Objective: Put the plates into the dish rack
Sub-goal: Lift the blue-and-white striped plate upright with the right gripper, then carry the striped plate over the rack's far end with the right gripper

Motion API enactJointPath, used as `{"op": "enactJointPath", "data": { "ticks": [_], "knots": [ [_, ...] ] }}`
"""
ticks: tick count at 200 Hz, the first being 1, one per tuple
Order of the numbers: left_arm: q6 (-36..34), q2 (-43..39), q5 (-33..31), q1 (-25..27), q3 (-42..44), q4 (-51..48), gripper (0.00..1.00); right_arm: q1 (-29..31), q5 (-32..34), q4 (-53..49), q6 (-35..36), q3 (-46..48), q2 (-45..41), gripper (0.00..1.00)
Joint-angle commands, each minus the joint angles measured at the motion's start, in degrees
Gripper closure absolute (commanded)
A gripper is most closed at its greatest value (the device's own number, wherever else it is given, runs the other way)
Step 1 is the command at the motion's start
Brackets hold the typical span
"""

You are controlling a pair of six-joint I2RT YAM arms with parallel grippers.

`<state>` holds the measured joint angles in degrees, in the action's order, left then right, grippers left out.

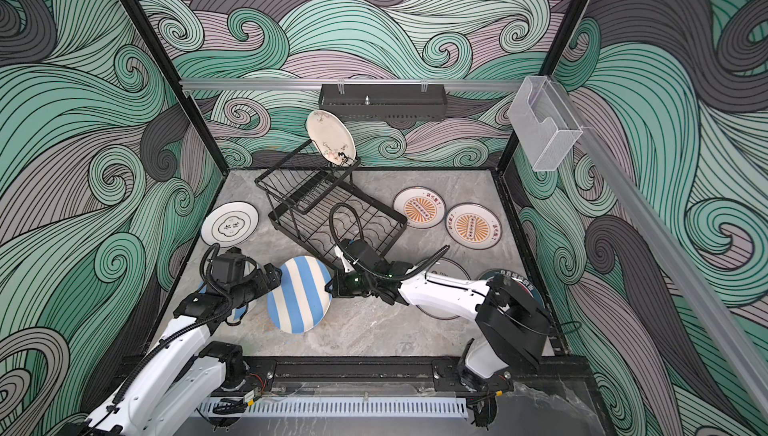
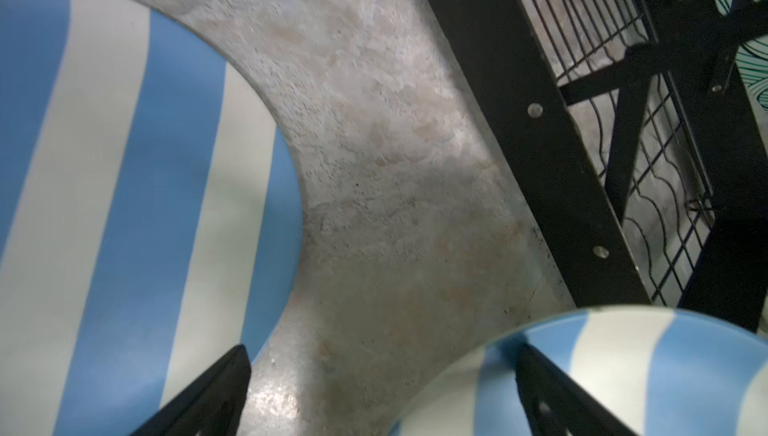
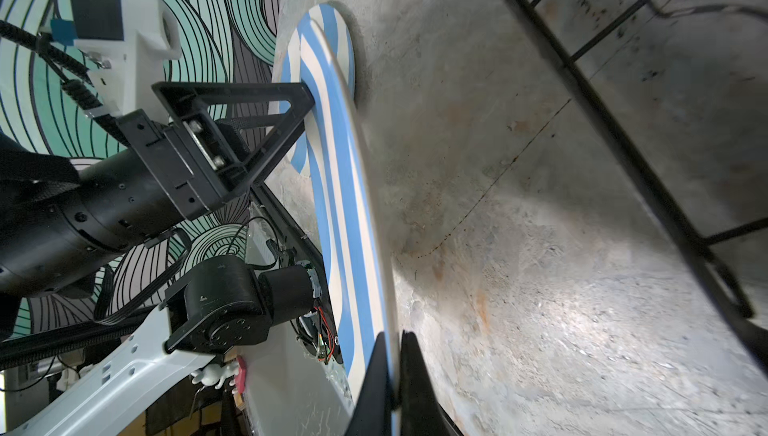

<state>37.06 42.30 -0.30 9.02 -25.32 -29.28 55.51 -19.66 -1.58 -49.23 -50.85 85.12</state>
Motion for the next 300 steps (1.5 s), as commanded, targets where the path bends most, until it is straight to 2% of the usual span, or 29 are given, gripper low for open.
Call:
{"op": "enactJointPath", "data": {
  "ticks": [1, 54, 92, 129, 173, 235, 258, 300],
  "knots": [
    [-0.11, 1.77, -5.87, -0.22, -1.74, -1.54, 0.01, -2.14, 2.19, -3.68, 3.71, 0.77, -6.03, 1.00],
    [1.06, 7.29, -7.73, -0.23, -2.28, 0.90, 0.01, -7.88, 3.27, -16.61, 10.76, 1.46, -18.21, 1.00],
    [1.97, 10.34, -4.01, -0.23, -0.91, 3.49, 0.01, -14.76, 3.68, -28.20, 18.75, -2.52, -25.68, 1.00],
    [2.22, 12.55, 1.19, -0.27, 0.20, 5.19, 0.01, -21.79, 4.87, -35.96, 27.42, -11.90, -26.10, 1.00],
    [1.37, 14.35, 6.97, -0.23, 1.14, 6.49, 0.01, -23.78, 6.11, -36.27, 35.28, -26.55, -20.23, 1.00],
    [1.10, 10.36, 12.09, -0.14, 1.48, 8.77, 0.01, -23.82, 7.63, -32.42, 44.89, -49.09, -6.77, 1.00],
    [-0.39, 10.35, 12.10, -0.15, -1.12, 6.28, 0.01, -23.52, 8.75, -29.63, 48.05, -57.89, -0.51, 1.00],
    [-4.16, 9.03, 10.05, -0.19, -6.89, 1.64, 0.01, -21.60, 15.27, -27.52, 55.34, -72.69, 11.04, 1.00]
  ]
}}
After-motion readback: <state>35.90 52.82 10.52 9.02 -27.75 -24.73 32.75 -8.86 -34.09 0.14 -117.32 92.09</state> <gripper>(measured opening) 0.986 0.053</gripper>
